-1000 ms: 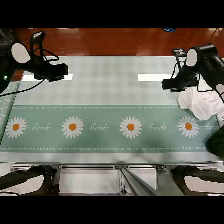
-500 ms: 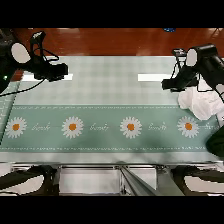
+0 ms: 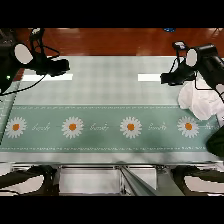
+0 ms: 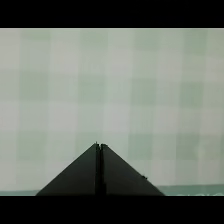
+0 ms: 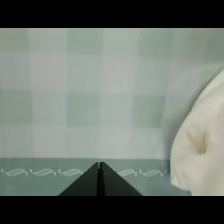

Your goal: Fold the shirts.

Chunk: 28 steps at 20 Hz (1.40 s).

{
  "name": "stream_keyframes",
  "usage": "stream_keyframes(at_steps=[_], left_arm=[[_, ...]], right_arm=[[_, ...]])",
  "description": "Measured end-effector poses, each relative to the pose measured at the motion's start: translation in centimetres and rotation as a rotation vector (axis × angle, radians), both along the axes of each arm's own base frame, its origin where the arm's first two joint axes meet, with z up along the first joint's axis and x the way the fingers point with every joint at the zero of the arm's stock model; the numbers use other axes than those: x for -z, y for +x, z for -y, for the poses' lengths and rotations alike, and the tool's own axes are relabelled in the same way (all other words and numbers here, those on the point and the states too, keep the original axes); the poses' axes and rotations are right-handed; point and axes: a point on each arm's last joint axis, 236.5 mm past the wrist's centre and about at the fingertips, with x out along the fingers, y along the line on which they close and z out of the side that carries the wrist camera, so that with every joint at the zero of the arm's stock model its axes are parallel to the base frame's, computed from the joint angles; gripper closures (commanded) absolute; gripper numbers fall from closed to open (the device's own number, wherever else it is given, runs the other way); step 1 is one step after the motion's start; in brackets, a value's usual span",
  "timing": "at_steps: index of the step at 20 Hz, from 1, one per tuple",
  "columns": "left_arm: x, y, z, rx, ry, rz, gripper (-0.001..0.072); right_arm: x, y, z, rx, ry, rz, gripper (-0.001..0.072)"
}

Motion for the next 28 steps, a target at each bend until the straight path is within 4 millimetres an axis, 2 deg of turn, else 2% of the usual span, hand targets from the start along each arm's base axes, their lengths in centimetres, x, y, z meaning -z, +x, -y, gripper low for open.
stream_keyframes(at_steps=[1,2,3,4,7,9,12,15,17,20,21,22,23,24,26,27,28], left_arm=[[-0.3,0.7,0.1,-0.004,-0.005,0.03,0.0668],[-0.7,1.6,0.1,-0.01,-0.01,0.068,0.0534],[-1.1,2.4,0.0,-0.015,-0.011,0.109,0.0292],[-1.6,3.2,-0.4,-0.023,-0.004,0.149,0.0199],[-3.2,5.4,-3.3,-0.064,0.047,0.253,0.0199],[-3.2,5.5,-6.0,-0.105,0.08,0.249,0.0199],[-0.7,3.8,-9.8,-0.156,0.122,0.136,0.0199],[3.2,1.2,-11.6,-0.181,0.14,0.01,0.0199],[5.5,-0.2,-11.2,-0.17,0.127,-0.049,0.0199],[7.6,-1.5,-8.8,-0.124,0.087,-0.099,0.0199],[8.0,-1.8,-7.8,-0.107,0.071,-0.11,0.0199],[8.2,-1.9,-6.8,-0.09,0.06,-0.112,0.0199],[8.2,-1.9,-6.1,-0.073,0.053,-0.107,0.0199],[7.8,-1.8,-5.4,-0.051,0.051,-0.098,0.0199],[5.6,-0.8,-5.0,-0.033,0.044,-0.047,0.0199],[4.1,-0.4,-5.1,-0.03,0.045,-0.02,0.0199],[2.0,0.0,-5.3,-0.031,0.042,0.02,0.0199]], right_arm=[[-0.4,0.9,0.4,-0.008,-0.021,0.041,0.0299],[-0.8,1.6,1.1,-0.016,-0.057,0.073,0.0294],[-1.3,2.2,2.2,-0.014,-0.108,0.102,0.0294],[-1.8,2.6,3.7,-0.006,-0.173,0.121,0.0294],[-3.2,2.4,9.7,0.08,-0.339,0.125,0.0295],[-2.8,1.1,13.5,0.191,-0.349,0.095,0.0296],[0.6,-1.2,16.7,0.326,-0.25,0.035,0.0296],[4.7,-2.8,18.4,0.431,-0.148,-0.013,0.0296],[7.2,-3.6,19.0,0.479,-0.094,-0.051,0.0296],[10.2,-3.7,18.7,0.508,-0.023,-0.087,0.032],[11.1,-3.7,18.4,0.512,0.001,-0.098,0.0451],[11.8,-3.7,18.0,0.518,0.028,-0.108,0.0654],[12.2,-3.6,17.6,0.515,0.048,-0.114,0.0687],[12.4,-3.3,17.1,0.509,0.077,-0.114,0.0687],[11.5,-2.2,15.9,0.487,0.14,-0.093,0.0687],[10.2,-1.7,15.2,0.472,0.172,-0.08,0.0687],[7.9,-0.1,14.8,0.449,0.198,-0.014,0.0687]])
